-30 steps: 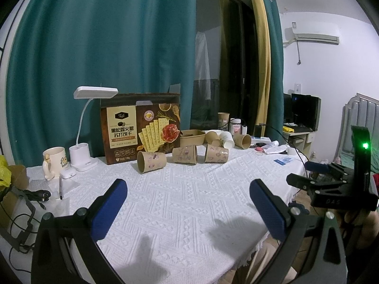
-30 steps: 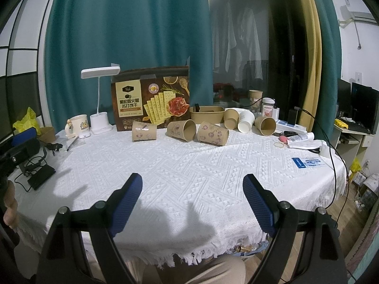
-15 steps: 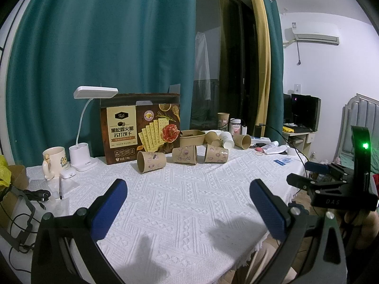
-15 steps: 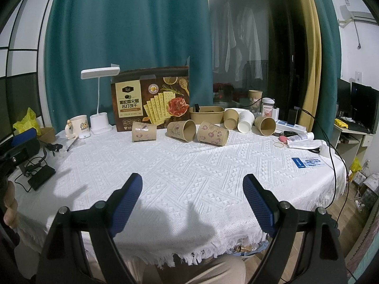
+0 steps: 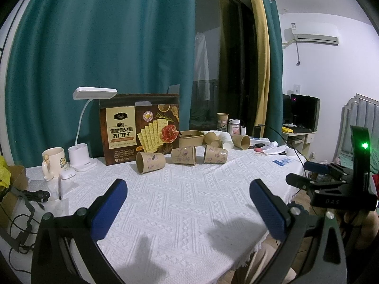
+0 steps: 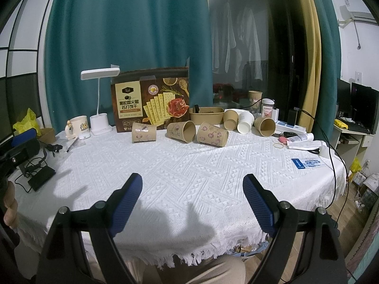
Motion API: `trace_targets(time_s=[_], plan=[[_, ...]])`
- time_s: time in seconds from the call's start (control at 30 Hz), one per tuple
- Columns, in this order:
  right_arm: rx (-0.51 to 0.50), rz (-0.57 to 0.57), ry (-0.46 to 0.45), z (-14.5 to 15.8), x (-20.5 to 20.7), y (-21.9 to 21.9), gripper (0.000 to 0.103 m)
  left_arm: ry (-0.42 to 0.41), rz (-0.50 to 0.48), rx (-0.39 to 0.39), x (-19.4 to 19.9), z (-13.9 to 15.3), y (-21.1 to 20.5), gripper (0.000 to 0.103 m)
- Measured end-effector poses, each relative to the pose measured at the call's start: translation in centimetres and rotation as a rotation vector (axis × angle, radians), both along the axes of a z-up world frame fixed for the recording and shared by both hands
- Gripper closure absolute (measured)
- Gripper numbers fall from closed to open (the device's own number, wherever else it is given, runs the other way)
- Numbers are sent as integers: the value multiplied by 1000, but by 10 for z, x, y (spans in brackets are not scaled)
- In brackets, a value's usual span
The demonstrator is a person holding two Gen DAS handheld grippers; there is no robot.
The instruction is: Flip cup upright
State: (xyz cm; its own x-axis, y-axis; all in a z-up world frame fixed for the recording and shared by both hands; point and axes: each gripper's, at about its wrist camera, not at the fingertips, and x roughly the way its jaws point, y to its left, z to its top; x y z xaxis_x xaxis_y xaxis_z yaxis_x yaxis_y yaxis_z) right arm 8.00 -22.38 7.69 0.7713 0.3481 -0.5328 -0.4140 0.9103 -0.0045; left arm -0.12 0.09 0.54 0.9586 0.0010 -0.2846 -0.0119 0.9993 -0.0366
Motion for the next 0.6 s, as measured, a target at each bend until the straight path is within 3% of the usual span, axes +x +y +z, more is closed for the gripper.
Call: trace_targets(time_s=[0.43, 0.6], plan=[[-3, 6, 19, -3, 7, -5, 18, 8, 11, -1, 5, 3, -3, 0], [5, 2, 38, -5, 33, -8, 18, 76, -17, 20, 34, 8, -18, 0]])
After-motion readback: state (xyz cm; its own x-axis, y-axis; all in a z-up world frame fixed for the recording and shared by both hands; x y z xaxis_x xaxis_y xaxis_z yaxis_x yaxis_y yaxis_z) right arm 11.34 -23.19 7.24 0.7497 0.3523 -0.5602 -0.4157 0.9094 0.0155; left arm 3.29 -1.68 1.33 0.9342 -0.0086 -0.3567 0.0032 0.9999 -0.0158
